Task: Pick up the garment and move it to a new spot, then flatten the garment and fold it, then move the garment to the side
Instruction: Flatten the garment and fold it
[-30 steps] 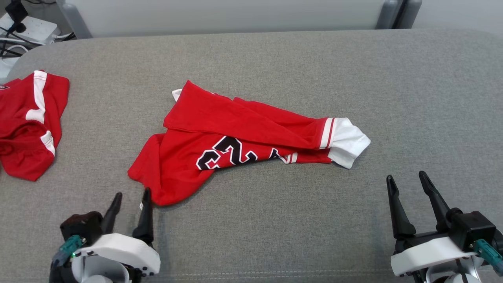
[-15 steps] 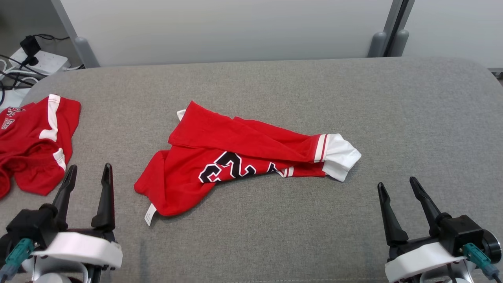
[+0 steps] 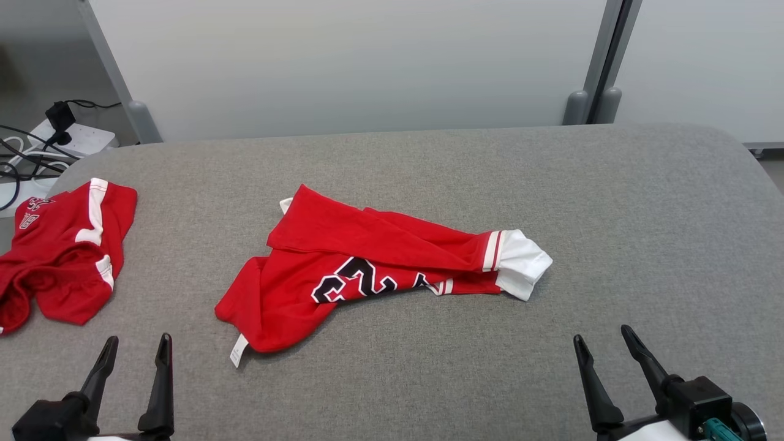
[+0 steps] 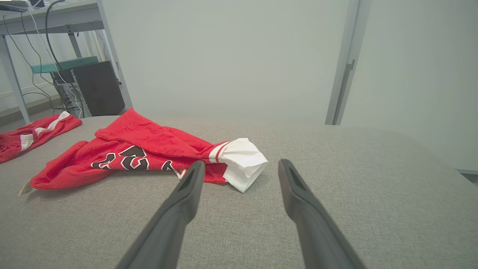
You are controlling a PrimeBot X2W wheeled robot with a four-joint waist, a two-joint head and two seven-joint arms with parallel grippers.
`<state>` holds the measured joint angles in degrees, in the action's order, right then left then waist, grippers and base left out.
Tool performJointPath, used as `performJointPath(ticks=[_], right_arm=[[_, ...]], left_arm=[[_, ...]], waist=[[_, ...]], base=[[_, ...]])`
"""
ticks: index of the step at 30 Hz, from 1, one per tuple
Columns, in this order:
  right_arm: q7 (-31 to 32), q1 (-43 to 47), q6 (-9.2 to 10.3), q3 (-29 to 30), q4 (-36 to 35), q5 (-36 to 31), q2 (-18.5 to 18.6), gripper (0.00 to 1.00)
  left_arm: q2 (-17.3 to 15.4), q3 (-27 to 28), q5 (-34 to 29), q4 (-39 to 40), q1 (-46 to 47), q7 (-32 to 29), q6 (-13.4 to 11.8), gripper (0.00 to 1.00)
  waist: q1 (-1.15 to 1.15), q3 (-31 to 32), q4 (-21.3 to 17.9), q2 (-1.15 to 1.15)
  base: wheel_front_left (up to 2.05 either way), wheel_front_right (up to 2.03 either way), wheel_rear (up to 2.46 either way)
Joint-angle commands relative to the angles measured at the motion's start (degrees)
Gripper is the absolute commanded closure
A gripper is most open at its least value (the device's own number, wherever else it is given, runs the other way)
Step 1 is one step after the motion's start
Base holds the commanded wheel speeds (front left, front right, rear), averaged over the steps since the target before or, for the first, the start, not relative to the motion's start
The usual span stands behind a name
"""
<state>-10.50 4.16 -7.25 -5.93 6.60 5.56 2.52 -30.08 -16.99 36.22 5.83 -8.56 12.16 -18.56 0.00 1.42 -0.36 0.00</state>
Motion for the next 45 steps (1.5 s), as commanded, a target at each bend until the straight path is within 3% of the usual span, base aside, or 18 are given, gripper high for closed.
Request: performJointPath(ticks=[1,23,30,36,45], right_arm=[[0.40,-0.88,-0.24,-1.21,-1.44,0.22,0.69,0.00],[1.22,-1.47,-0.24,-2.57,-1.67,0.63,0.57,0.00],[4.86,-7.38,-0.24,-5.75,1.88,0.50,4.06,0.00],[7.96,-15.76,-0.24,-12.42,9.90,2.18,9.07,0.00],[9.62,-25.32,-0.24,-18.06,20.03,4.11,13.21,0.00]], left_arm=[[-1.88,2.78,-0.35,1.73,1.93,0.58,-0.62,0.00],[-1.88,2.65,-0.03,4.35,1.62,-0.72,-2.42,0.00],[-1.46,1.27,-0.52,5.02,4.13,-1.66,-2.16,0.00],[-0.12,-1.05,-1.56,5.41,8.63,-1.57,-0.78,0.00],[2.34,-3.01,-2.07,3.18,14.55,-0.12,1.83,0.00]], waist=[[0.00,0.19,0.04,0.00],[0.00,0.02,0.09,0.00],[0.00,-1.56,2.87,0.00],[0.00,-5.78,7.46,0.00],[0.00,-11.83,12.74,0.00]], base=[[0.00,0.00,0.00],[0.00,0.00,0.00],[0.00,0.00,0.00],[0.00,0.00,0.00],[0.00,0.00,0.00]])
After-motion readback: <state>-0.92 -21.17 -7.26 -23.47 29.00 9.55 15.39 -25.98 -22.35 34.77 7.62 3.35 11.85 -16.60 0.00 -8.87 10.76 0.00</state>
